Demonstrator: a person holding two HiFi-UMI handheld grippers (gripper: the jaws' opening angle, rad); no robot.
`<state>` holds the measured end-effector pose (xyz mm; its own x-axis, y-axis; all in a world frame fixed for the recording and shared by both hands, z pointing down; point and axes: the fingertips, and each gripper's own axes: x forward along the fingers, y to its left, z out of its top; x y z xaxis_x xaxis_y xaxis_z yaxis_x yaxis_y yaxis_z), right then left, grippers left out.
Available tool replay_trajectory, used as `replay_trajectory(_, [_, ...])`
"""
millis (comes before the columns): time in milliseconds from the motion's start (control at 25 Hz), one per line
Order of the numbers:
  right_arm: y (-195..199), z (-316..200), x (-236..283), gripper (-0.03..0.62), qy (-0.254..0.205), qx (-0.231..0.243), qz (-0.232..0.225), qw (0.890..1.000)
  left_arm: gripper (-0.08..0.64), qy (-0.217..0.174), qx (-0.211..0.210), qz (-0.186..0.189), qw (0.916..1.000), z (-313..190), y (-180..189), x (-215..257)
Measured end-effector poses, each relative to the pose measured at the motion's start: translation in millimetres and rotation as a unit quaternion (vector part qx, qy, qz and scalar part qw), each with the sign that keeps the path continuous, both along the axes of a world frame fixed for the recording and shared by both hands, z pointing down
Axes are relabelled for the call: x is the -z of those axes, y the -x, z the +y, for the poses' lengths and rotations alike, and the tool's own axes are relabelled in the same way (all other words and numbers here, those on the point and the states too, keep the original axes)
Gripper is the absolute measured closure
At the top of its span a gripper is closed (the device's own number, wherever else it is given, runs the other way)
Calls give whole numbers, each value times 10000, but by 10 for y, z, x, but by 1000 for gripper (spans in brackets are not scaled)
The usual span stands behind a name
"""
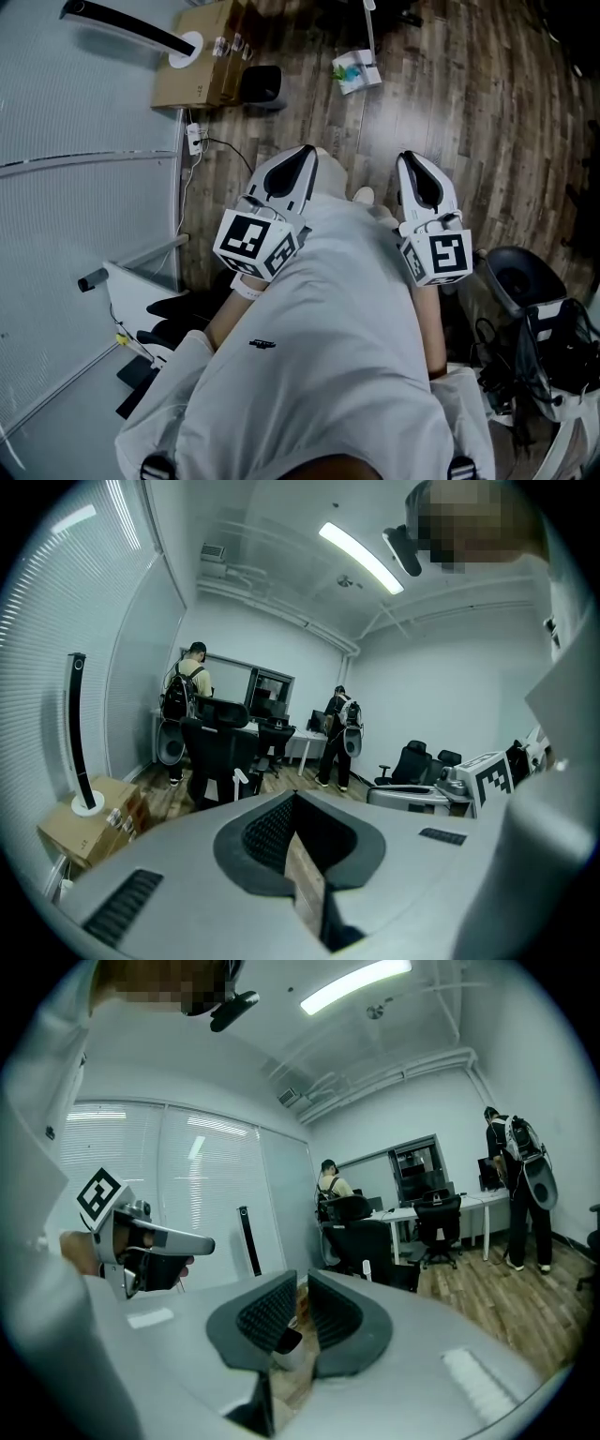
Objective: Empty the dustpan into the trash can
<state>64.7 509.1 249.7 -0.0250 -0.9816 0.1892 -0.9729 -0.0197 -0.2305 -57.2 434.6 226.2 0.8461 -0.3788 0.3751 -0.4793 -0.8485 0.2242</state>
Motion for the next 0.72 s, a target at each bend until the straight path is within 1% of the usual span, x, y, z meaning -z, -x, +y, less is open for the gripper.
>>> replay_trajectory(40, [8,11,-3,546,5,-49,6,10000,554,2,-3,-7,10000,-2,24,4])
replay_trajectory(160, [29,-7,-30,505,50,-166,-35,9998,554,15,23,-7,10000,-23,102,7])
replay_trajectory(440, [-13,-365,-145,485,201,14,-26,9998,554,211,208,0,9996,-372,89,-146])
replay_trajectory(720, [-277,-930,-220,468,338,59,-168,9993,554,302,299,5,9991,-971,-228,-201])
